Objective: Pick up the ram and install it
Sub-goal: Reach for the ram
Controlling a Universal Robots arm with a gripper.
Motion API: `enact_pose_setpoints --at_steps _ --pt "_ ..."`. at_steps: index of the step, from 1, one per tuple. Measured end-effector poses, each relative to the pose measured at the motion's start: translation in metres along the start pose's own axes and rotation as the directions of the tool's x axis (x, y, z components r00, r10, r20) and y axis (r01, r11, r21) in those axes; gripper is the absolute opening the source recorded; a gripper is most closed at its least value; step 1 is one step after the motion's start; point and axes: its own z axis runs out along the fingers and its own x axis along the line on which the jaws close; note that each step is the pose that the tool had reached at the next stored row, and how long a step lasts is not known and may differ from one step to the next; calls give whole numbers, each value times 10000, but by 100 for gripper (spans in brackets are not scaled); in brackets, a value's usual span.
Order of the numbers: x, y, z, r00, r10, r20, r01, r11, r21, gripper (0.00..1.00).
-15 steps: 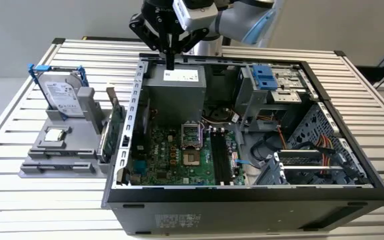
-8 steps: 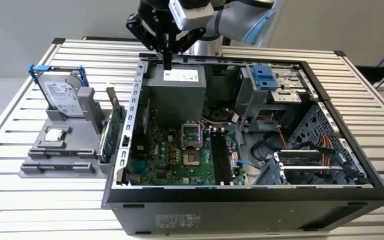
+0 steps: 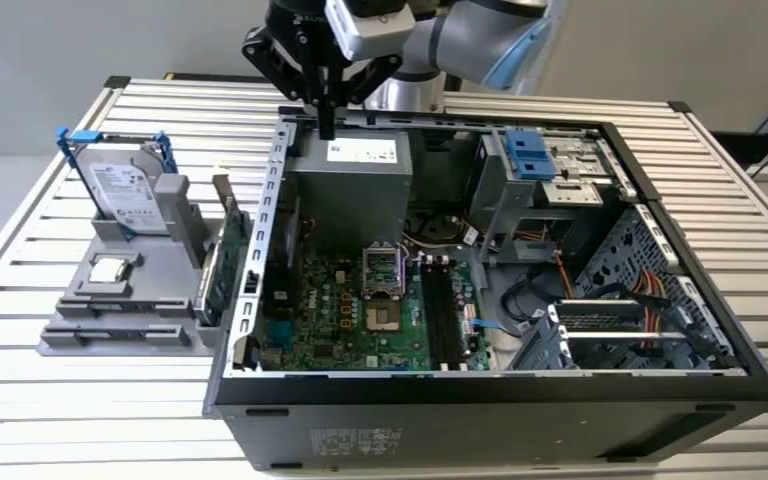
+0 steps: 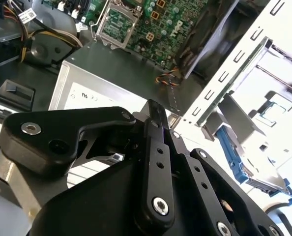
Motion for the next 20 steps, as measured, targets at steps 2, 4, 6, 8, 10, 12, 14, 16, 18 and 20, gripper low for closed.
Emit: enact_pose_setpoints --at_steps 2,4,6,8,10,12,14,16,18,20 --pt "16 -1 0 10000 0 0 0 10000 0 0" --pt "31 -2 -1 10000 -1 0 1 10000 0 0" --pt "46 -3 -1 10000 -1 0 1 10000 0 0" --pt "61 -5 -2 10000 -1 0 1 10000 1 0" --pt "77 -6 -2 10000 -1 0 1 10000 0 0" --pt "93 -7 -2 10000 -1 0 1 10000 0 0" --pt "110 -8 -2 10000 -1 0 1 10000 0 0" --pt "127 -9 -3 10000 0 0 0 10000 1 0" --pt "145 -10 -4 10000 0 -1 0 10000 1 0" --pt "163 -11 -4 10000 0 0 0 10000 0 0"
